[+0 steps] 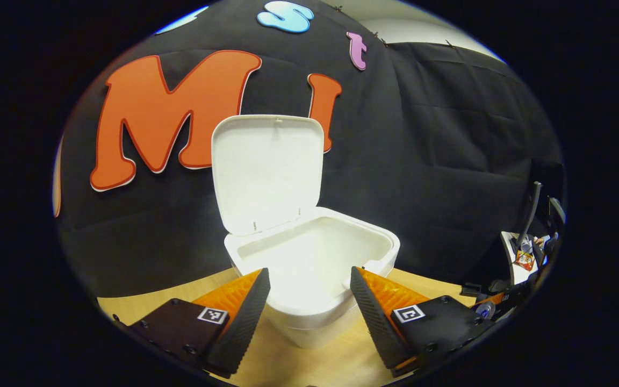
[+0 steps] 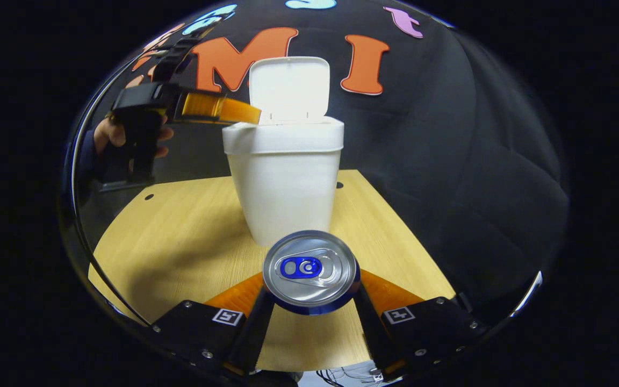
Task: Press the lid of the desktop garbage bin to open it, pick up the crumpled paper on the desktop and throw it into the bin, then pick up the pop can on the desktop and drop it into the bin, and finally close the garbage bin lid.
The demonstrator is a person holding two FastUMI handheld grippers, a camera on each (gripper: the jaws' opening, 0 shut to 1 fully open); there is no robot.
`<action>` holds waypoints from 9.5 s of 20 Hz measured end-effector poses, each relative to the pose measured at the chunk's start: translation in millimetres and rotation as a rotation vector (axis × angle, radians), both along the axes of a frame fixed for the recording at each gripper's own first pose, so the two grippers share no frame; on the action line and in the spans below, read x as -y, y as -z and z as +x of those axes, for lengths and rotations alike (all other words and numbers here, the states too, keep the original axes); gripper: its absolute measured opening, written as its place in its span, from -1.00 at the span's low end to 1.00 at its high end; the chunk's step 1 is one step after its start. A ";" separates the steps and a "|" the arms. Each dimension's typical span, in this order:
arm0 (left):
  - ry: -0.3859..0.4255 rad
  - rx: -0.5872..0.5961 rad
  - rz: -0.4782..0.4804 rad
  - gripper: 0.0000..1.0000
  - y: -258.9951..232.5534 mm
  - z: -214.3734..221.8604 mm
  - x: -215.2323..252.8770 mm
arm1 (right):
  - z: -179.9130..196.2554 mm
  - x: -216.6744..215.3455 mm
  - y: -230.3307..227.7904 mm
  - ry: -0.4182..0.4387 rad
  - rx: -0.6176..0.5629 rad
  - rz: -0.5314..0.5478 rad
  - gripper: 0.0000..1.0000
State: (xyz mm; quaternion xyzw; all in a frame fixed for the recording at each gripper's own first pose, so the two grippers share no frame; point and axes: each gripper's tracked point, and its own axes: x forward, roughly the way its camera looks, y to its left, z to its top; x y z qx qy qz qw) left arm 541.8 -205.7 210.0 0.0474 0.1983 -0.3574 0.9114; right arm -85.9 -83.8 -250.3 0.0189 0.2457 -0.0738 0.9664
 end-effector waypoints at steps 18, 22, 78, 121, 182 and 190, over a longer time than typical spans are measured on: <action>-0.258 -0.023 0.043 0.95 11.3 -39.7 -135.5 | 73.6 -5.7 -127.4 -0.123 0.203 -0.103 0.59; -0.339 -0.054 0.019 0.96 12.6 -51.5 -160.3 | 88.8 -5.2 -138.2 -0.154 0.219 -0.111 0.60; -0.824 0.001 0.084 0.94 -16.9 -152.3 -300.1 | 241.6 -24.1 -106.6 -0.263 0.157 0.036 0.65; -0.950 0.032 0.119 0.94 -18.7 -172.2 -350.6 | 348.4 0.8 -318.2 -0.229 0.413 -0.019 0.67; -0.638 -0.054 0.141 0.94 17.8 -146.0 -297.1 | 197.9 -35.4 -127.1 -0.105 0.183 0.035 -0.02; -0.605 -0.013 0.117 0.94 0.0 -129.8 -322.4 | 164.9 -36.6 -121.9 0.013 0.177 -0.024 0.05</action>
